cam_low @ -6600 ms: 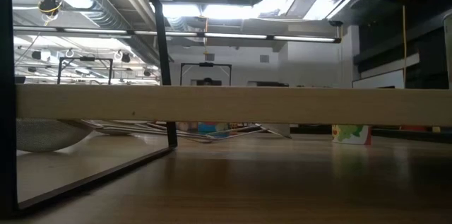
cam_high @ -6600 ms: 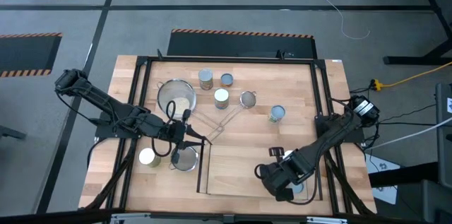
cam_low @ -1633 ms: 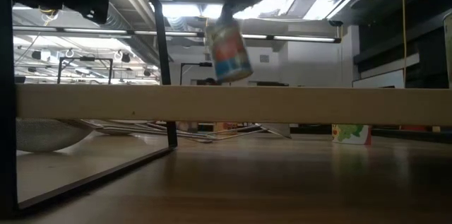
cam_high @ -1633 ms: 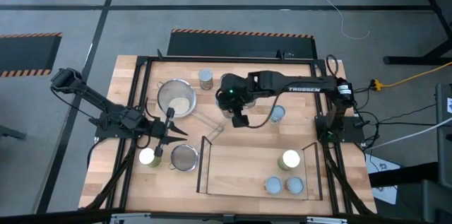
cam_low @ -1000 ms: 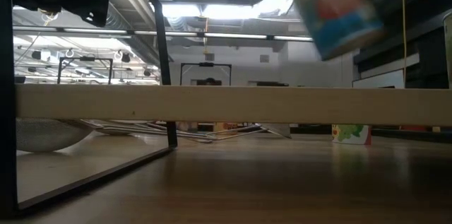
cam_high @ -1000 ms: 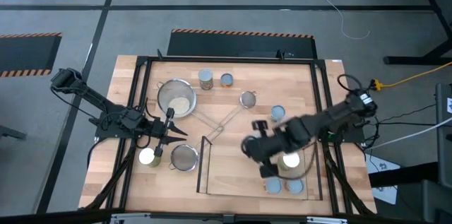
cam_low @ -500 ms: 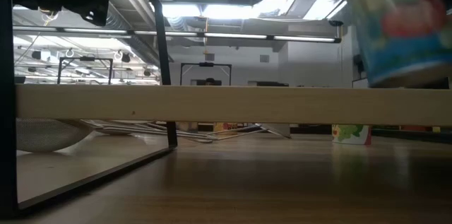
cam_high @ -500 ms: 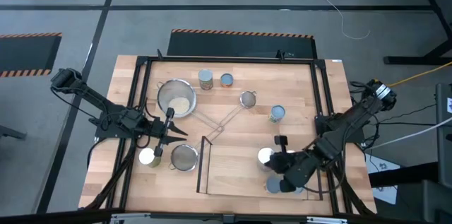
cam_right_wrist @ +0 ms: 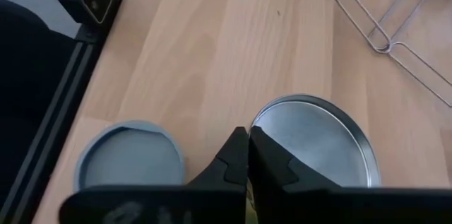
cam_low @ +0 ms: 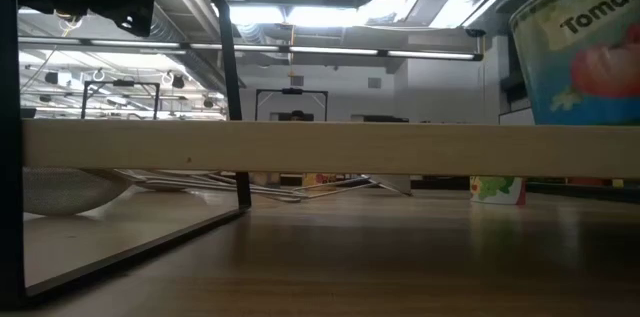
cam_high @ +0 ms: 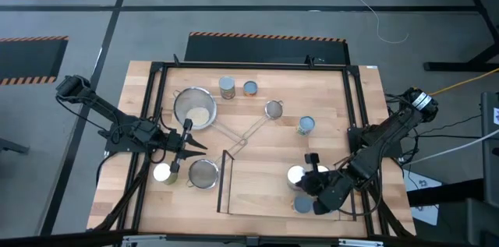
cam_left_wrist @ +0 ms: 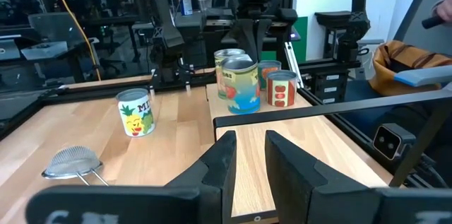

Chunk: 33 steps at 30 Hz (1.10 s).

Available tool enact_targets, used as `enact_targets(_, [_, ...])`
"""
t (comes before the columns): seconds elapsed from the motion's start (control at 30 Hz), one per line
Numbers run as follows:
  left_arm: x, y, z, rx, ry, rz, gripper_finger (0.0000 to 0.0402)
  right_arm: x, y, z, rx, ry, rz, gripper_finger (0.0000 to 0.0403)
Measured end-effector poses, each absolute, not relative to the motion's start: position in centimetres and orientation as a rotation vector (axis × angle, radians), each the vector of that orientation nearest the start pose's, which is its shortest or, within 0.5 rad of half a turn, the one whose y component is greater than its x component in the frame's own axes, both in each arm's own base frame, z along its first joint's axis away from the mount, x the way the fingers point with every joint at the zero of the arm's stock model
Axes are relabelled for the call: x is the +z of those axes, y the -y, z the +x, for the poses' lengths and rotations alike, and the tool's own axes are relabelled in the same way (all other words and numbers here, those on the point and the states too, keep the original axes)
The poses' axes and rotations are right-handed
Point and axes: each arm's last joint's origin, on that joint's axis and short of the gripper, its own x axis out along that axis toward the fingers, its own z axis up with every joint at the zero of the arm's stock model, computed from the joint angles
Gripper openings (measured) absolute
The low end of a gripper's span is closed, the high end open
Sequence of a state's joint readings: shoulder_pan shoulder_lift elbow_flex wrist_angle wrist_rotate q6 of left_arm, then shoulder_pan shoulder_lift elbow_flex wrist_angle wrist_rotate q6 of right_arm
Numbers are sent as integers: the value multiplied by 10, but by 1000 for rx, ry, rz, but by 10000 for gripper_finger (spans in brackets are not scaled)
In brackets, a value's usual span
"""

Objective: Pick and place cans onto a shelf
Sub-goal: Put the canned tomatoes on the shelf

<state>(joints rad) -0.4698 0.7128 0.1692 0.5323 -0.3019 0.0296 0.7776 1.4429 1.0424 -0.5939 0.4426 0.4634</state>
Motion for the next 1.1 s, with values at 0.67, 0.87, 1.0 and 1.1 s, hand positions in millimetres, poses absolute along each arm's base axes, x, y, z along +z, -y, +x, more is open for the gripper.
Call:
enact_targets(0.67, [200, 63, 143, -168, -8, 34, 69, 244, -192, 211, 139, -899, -140, 38])
enact_targets(0.87, [200, 63, 143, -168, -8, 34, 69, 244, -192, 211, 136, -900, -139, 39])
enact_targets(1.0, [200, 63, 143, -168, -8, 34, 69, 244, -191, 211, 135, -900, -138, 39])
enact_targets(1.1, [200, 63, 143, -168, -8, 34, 69, 244, -191, 211, 135, -901, -138, 46])
